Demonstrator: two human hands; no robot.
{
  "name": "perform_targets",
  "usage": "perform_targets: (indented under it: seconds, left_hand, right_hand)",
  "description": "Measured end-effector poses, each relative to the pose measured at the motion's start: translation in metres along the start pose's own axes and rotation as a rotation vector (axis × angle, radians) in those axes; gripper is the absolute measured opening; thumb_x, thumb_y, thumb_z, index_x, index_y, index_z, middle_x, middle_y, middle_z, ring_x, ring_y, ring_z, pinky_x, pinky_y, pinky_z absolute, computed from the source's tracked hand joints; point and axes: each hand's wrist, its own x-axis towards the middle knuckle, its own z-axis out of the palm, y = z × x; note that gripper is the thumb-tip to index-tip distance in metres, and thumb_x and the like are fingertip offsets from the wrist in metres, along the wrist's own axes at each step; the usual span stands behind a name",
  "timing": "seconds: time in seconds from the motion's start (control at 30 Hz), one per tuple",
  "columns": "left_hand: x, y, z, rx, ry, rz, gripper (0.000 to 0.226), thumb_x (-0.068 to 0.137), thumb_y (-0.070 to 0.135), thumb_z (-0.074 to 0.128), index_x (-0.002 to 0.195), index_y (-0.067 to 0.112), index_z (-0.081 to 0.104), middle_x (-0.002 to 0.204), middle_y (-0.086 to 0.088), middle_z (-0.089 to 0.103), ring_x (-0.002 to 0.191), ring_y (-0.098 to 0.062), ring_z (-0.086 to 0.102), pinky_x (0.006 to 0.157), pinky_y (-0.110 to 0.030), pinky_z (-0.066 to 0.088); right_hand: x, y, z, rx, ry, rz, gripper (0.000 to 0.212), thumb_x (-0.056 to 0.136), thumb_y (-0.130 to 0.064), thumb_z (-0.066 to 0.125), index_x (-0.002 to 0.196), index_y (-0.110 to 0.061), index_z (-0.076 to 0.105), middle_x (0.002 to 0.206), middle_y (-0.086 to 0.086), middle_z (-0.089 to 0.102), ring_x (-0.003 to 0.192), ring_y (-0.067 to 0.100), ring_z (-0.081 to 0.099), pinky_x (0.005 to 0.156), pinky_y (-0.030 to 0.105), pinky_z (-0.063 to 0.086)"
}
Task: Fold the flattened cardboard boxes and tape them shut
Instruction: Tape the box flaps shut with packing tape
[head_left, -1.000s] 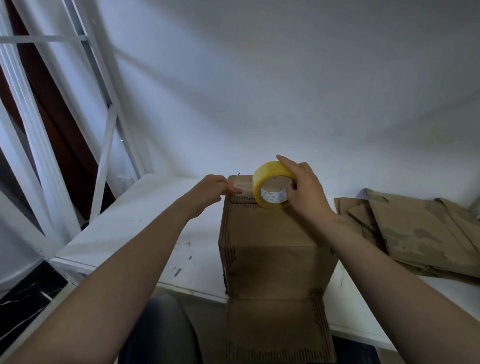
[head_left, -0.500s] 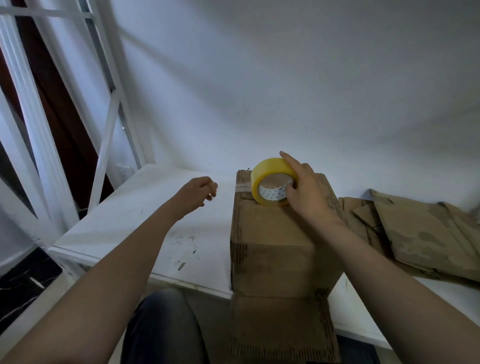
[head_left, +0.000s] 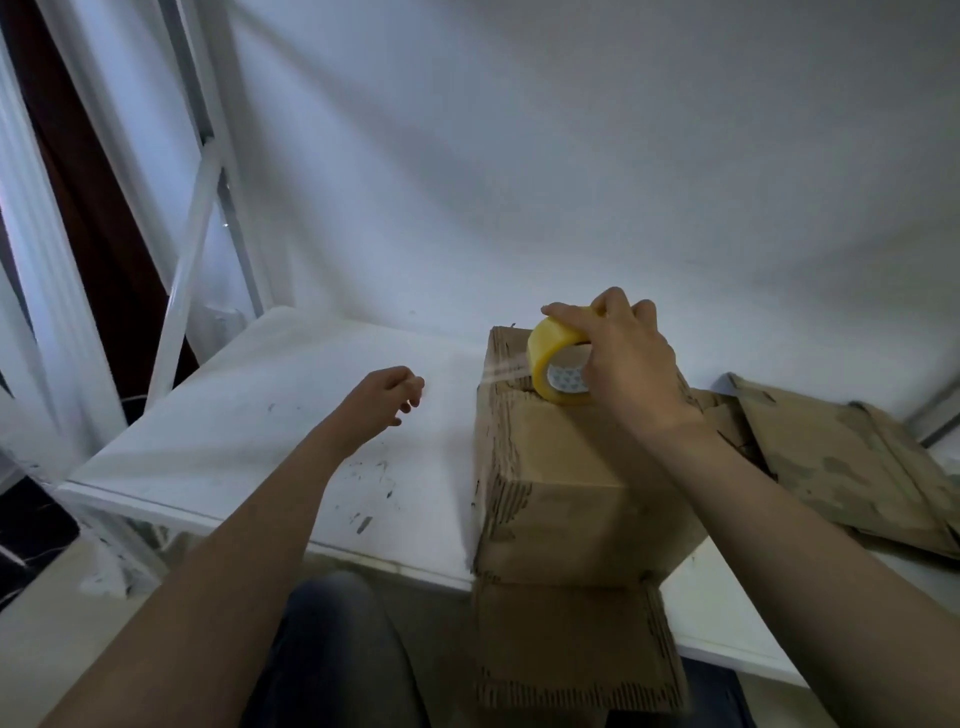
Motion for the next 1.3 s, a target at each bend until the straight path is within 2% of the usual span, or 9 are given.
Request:
perform_targets:
  seconds: [0.47,0.67,0.8,0.87,0.97,1.13,1.17,1.23,1.3]
  left_hand:
    - [-0.004,-0.057,0.064,-0.205,-0.024,-0.038,0.028,0.103,0.028,0.045,0.079,0.015,0.049,0.078,0.000,0.055,0.077,-0.015,0.054,0.082,-0.041,0.053]
    - [-0.002,-0.059,0.098,-0.229,-0.029,-0.027,0.030,0.106,0.030,0.041,0.082,0.013,0.048,0.080,-0.006,0.052,0.076,-0.019,0.054,0.071,-0.036,0.050]
    - [-0.001,-0.056,0.117,-0.312,-0.020,-0.047,0.033,0.107,0.032,0.041,0.078,0.019,0.048,0.076,-0.004,0.052,0.073,-0.021,0.054,0.072,-0.046,0.050]
    - [-0.002,-0.056,0.121,-0.343,-0.005,-0.065,0.033,0.107,0.034,0.041,0.078,0.020,0.048,0.074,-0.002,0.053,0.072,-0.020,0.054,0.069,-0.042,0.047]
    - [-0.002,-0.060,0.122,-0.288,-0.005,-0.087,0.035,0.105,0.044,0.043,0.080,0.019,0.048,0.075,0.000,0.053,0.073,-0.018,0.054,0.062,-0.031,0.041]
    - [-0.001,-0.061,0.110,-0.034,-0.023,-0.116,0.044,0.100,0.055,0.046,0.072,0.021,0.040,0.068,0.004,0.044,0.060,-0.012,0.045,0.054,-0.028,0.030]
    - [0.000,-0.058,0.105,0.016,0.010,-0.074,0.040,0.100,0.051,0.049,0.076,0.021,0.041,0.072,0.004,0.047,0.065,-0.013,0.049,0.056,-0.029,0.034]
    - [-0.002,-0.044,0.093,0.021,0.118,0.058,0.020,0.101,0.040,0.052,0.101,0.020,0.052,0.102,0.003,0.057,0.100,-0.017,0.058,0.080,-0.032,0.047]
    - [-0.008,-0.012,0.084,-0.045,0.120,0.210,0.037,0.101,0.040,0.052,0.134,0.023,0.046,0.137,0.005,0.048,0.132,-0.015,0.041,0.104,-0.032,0.038]
  right_hand:
    - [-0.001,-0.035,0.006,-0.183,0.042,0.029,0.058,0.092,-0.006,0.046,0.137,-0.042,0.056,0.130,0.008,0.047,0.114,0.040,0.041,0.084,0.054,0.048]
    - [-0.001,-0.038,0.009,-0.200,0.054,0.045,0.054,0.091,-0.007,0.051,0.135,-0.039,0.058,0.129,0.010,0.049,0.113,0.041,0.042,0.084,0.053,0.048]
    - [-0.002,-0.039,0.012,-0.228,0.074,0.031,0.055,0.090,-0.006,0.054,0.135,-0.037,0.058,0.129,0.012,0.050,0.112,0.042,0.043,0.081,0.053,0.049]
    - [-0.002,-0.038,0.014,-0.231,0.087,0.033,0.056,0.089,-0.004,0.054,0.134,-0.037,0.059,0.128,0.012,0.049,0.112,0.042,0.043,0.081,0.052,0.049]
    - [-0.003,-0.038,0.015,-0.233,0.102,0.032,0.059,0.087,-0.001,0.052,0.134,-0.037,0.059,0.128,0.012,0.049,0.112,0.041,0.043,0.081,0.051,0.048]
    - [-0.001,-0.031,0.017,-0.210,0.092,-0.006,0.066,0.084,0.004,0.051,0.136,-0.037,0.057,0.126,0.011,0.050,0.109,0.040,0.043,0.080,0.050,0.048]
    - [0.000,-0.029,0.017,-0.202,0.087,-0.016,0.068,0.084,0.005,0.052,0.137,-0.037,0.056,0.126,0.011,0.050,0.109,0.040,0.043,0.079,0.049,0.048]
    - [0.003,-0.024,0.017,-0.178,0.071,-0.038,0.075,0.081,0.009,0.052,0.140,-0.037,0.054,0.127,0.010,0.051,0.109,0.039,0.042,0.079,0.047,0.047]
    - [0.004,-0.018,0.016,-0.145,0.053,-0.055,0.080,0.080,0.012,0.053,0.144,-0.037,0.050,0.130,0.009,0.051,0.110,0.037,0.040,0.079,0.044,0.046]
